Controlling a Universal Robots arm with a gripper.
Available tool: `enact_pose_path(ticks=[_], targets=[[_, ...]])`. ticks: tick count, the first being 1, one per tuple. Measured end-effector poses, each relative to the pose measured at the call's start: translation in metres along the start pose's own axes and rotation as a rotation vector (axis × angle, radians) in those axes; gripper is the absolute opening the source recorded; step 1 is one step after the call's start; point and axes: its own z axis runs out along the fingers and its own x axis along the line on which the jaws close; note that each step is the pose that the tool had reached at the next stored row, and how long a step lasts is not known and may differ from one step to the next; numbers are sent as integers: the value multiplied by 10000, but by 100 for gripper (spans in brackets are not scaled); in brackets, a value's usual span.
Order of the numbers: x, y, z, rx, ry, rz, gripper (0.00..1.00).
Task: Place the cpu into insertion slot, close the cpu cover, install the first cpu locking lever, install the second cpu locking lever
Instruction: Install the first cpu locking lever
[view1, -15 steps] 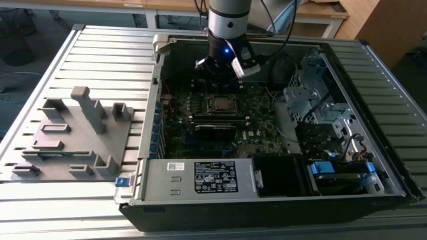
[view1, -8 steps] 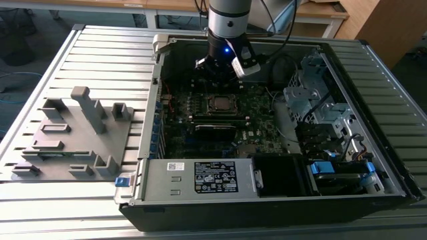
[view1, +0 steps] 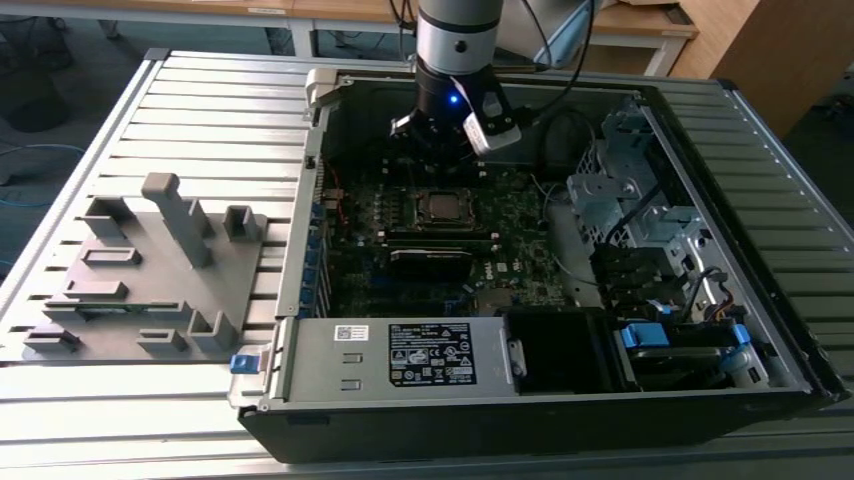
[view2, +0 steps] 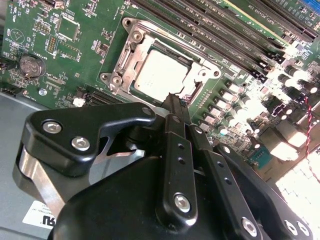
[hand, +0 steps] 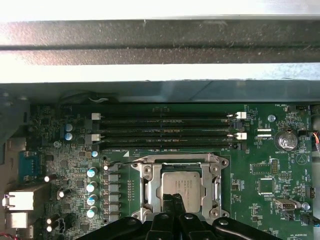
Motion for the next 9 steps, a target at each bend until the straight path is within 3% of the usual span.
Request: enact_pose_path(ticks=[9], targets=[[25,-1,-5,3,2,1,10]])
